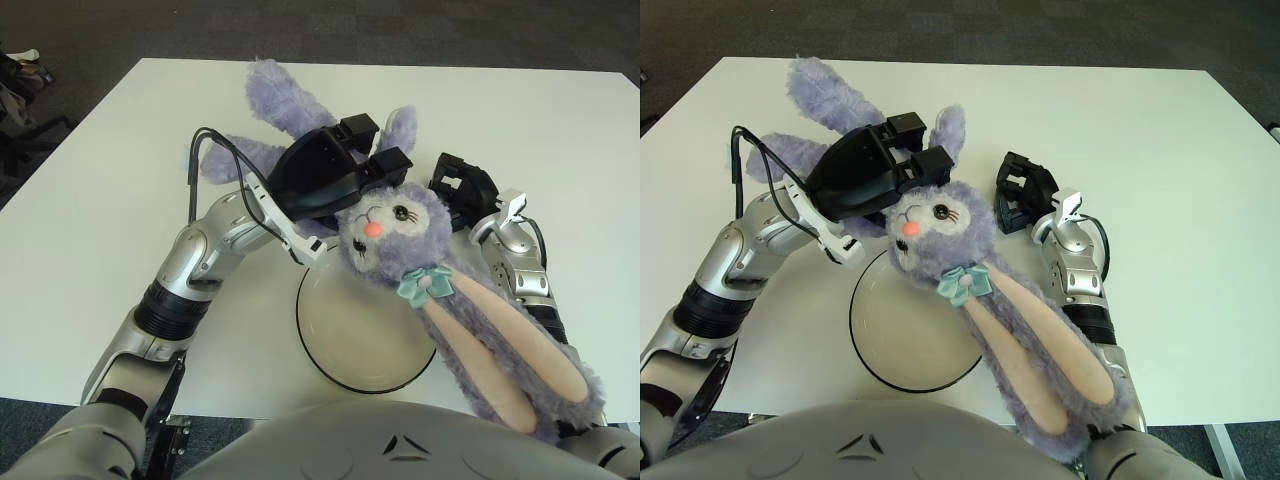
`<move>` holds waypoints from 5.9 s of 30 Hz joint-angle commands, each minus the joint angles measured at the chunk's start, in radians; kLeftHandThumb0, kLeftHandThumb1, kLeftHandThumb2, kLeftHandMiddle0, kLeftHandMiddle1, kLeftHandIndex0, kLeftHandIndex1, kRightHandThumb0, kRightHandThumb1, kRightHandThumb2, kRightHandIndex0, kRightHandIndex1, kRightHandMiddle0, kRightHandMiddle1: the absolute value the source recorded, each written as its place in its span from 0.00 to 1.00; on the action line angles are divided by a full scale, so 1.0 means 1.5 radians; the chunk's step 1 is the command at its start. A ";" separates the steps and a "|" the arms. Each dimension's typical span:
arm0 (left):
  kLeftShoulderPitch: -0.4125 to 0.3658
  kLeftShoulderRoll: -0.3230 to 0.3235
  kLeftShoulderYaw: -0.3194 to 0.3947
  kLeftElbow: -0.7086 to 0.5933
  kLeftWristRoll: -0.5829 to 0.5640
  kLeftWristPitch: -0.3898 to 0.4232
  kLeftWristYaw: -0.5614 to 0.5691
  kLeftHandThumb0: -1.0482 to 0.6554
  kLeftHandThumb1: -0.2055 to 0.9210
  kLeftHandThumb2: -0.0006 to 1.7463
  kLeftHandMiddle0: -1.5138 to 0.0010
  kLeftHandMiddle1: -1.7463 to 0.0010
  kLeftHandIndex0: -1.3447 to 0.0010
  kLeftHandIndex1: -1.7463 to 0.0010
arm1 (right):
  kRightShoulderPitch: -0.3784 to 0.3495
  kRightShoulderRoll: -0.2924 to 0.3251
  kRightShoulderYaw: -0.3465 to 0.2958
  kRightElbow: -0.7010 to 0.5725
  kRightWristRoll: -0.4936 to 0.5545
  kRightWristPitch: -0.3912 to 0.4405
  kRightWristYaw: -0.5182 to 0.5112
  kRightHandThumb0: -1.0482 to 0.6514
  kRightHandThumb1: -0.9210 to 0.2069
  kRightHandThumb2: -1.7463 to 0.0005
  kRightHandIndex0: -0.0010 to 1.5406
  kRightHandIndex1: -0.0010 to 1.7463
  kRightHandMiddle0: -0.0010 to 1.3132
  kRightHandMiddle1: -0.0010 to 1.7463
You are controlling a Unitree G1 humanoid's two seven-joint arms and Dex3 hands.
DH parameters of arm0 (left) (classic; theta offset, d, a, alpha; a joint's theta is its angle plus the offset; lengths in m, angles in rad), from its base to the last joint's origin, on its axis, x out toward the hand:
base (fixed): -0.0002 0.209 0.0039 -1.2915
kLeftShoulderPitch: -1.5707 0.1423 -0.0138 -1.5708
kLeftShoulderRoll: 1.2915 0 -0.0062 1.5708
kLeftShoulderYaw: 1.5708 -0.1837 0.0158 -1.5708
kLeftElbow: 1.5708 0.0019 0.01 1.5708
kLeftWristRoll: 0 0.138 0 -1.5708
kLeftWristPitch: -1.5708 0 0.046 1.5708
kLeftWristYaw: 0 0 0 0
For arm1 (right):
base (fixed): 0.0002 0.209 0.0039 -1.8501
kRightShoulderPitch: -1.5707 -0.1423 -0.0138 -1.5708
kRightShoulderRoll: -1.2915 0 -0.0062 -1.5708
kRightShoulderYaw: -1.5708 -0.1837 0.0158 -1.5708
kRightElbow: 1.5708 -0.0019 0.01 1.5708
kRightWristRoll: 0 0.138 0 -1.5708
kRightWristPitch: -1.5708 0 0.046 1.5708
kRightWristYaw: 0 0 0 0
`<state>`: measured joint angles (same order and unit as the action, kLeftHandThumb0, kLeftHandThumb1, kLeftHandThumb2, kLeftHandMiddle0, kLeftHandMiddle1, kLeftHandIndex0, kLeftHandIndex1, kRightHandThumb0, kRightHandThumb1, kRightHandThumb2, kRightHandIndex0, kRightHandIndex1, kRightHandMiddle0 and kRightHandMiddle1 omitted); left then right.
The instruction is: Put the doll into the plate.
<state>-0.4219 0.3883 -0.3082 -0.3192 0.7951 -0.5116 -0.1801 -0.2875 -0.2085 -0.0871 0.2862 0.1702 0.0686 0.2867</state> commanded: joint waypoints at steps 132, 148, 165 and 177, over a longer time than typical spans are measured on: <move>-0.105 0.127 -0.033 -0.025 -0.408 0.038 -0.431 0.18 1.00 0.40 0.99 0.61 1.00 1.00 | 0.008 -0.010 0.035 0.160 -0.071 -0.173 -0.020 0.61 0.90 0.00 0.57 1.00 0.60 0.94; -0.086 0.120 -0.003 -0.022 -0.426 0.082 -0.420 0.10 0.99 0.38 0.98 0.58 1.00 1.00 | 0.004 0.004 0.023 0.147 -0.042 -0.097 -0.023 0.61 0.88 0.00 0.58 0.98 0.54 0.99; -0.103 0.115 0.051 -0.098 -0.362 0.299 -0.393 0.12 1.00 0.35 0.81 0.01 1.00 0.80 | -0.005 0.004 0.007 0.139 -0.027 -0.026 -0.019 0.61 0.89 0.00 0.60 0.96 0.52 1.00; -0.149 0.106 0.092 -0.058 -0.386 0.204 -0.333 0.13 1.00 0.40 0.59 0.00 1.00 0.57 | -0.017 -0.001 0.010 0.150 -0.031 -0.008 -0.022 0.61 0.88 0.00 0.59 0.98 0.51 1.00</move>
<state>-0.6173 0.5318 -0.2011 -0.4107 0.2586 -0.2075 -0.6684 -0.3684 -0.2066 -0.0844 0.4394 0.1445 -0.0303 0.2502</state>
